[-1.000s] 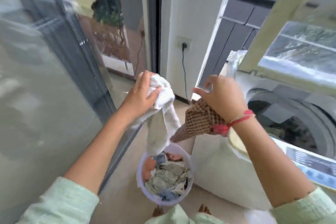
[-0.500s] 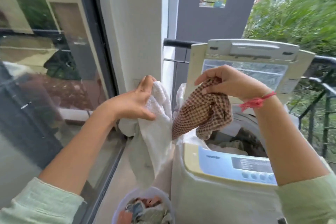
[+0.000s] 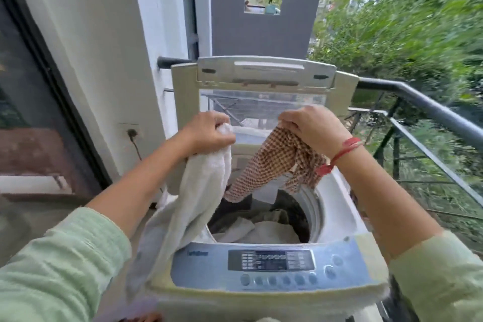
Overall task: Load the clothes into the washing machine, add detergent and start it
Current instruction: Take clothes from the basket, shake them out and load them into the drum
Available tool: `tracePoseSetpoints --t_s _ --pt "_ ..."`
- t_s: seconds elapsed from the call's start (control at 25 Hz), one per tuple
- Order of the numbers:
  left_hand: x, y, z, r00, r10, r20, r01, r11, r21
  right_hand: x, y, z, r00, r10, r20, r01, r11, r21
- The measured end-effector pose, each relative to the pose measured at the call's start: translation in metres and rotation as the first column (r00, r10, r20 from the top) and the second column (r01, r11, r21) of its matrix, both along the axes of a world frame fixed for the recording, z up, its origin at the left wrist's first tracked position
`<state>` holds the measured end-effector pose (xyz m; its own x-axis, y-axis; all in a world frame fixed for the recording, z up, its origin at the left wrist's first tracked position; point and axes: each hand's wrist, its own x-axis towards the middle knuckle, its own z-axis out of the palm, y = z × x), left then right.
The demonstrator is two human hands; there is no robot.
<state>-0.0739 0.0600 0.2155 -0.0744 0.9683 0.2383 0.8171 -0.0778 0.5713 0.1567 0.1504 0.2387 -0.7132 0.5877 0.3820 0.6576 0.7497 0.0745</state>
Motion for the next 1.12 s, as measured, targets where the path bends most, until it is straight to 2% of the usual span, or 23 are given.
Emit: tracePoseSetpoints --t_s 0.08,0.2,0.24,0.36,0.4,0.44,0.48,0.56,0.6,0.72,0.76,0.84,0.88,0.92,0.96,1.0,1.04,1.12 --pt "0.025 0.026 -0.03 0.993 -0.011 -0.121 0.001 0.997 -0.083 0.012 0.021 -0.021 0.991 0.051 0.121 -0.05 0.999 -0.012" --pt "0.042 0.047 -0.067 0.997 -0.031 -0.068 0.02 0.986 -0.164 0.023 0.044 -0.034 0.983 0.179 -0.044 -0.184 0.954 -0.237" --pt "0.045 0.053 -0.077 0.998 -0.05 -0.044 0.04 0.98 -0.193 0.025 0.053 -0.04 0.977 0.205 -0.051 -0.211 0.936 -0.282" --pt "0.055 0.06 -0.101 0.991 -0.134 -0.003 0.129 0.96 -0.249 0.021 0.068 -0.067 0.969 0.237 0.066 -0.228 0.966 -0.121" --pt "0.057 0.063 -0.109 0.991 -0.133 0.015 0.132 0.954 -0.269 0.018 0.072 -0.075 0.977 0.212 0.013 -0.209 0.971 -0.115" --pt "0.059 0.064 -0.116 0.992 -0.119 0.032 0.123 0.953 -0.277 0.015 0.075 -0.081 0.977 0.209 -0.045 -0.214 0.961 -0.176" --pt "0.057 0.066 -0.124 0.994 -0.093 0.051 0.104 0.951 -0.292 0.012 0.078 -0.089 0.964 0.249 -0.097 -0.266 0.917 -0.296" --pt "0.054 0.067 -0.133 0.994 -0.063 0.093 0.091 0.939 -0.33 0.006 0.081 -0.1 0.913 0.407 0.0 -0.333 0.747 -0.575" --pt "0.052 0.068 -0.136 0.991 -0.084 0.105 0.116 0.929 -0.351 0.003 0.082 -0.103 0.881 0.471 0.042 -0.343 0.699 -0.628" --pt "0.051 0.07 -0.147 0.973 -0.173 0.152 0.224 0.865 -0.449 -0.008 0.088 -0.108 0.849 0.526 -0.054 -0.429 0.626 -0.651" --pt "0.05 0.071 -0.149 0.975 -0.161 0.152 0.216 0.837 -0.503 -0.01 0.09 -0.111 0.854 0.513 -0.09 -0.444 0.626 -0.642" --pt "0.047 0.076 -0.146 0.981 -0.119 0.152 0.184 0.812 -0.554 -0.01 0.096 -0.115 0.9 0.43 -0.07 -0.376 0.683 -0.627" --pt "0.045 0.079 -0.143 0.986 -0.113 0.122 0.161 0.822 -0.546 -0.01 0.102 -0.117 0.924 0.381 -0.014 -0.298 0.7 -0.649" --pt "0.045 0.082 -0.137 0.992 -0.123 0.02 0.115 0.84 -0.53 -0.009 0.107 -0.119 0.933 0.351 0.079 -0.202 0.694 -0.691" --pt "0.046 0.085 -0.133 0.979 -0.123 -0.16 0.029 0.871 -0.491 -0.008 0.113 -0.12 0.93 0.325 0.173 -0.098 0.67 -0.736" --pt "0.048 0.089 -0.132 0.928 -0.097 -0.359 -0.062 0.911 -0.407 -0.007 0.118 -0.123 0.935 0.281 0.215 -0.025 0.659 -0.752" --pt "0.052 0.093 -0.131 0.868 -0.05 -0.494 -0.121 0.944 -0.307 -0.008 0.124 -0.127 0.959 0.206 0.195 0.003 0.681 -0.733" --pt "0.051 0.101 -0.132 0.835 0.01 -0.55 -0.18 0.95 -0.255 -0.011 0.134 -0.137 0.999 0.031 -0.012 -0.032 0.827 -0.562"
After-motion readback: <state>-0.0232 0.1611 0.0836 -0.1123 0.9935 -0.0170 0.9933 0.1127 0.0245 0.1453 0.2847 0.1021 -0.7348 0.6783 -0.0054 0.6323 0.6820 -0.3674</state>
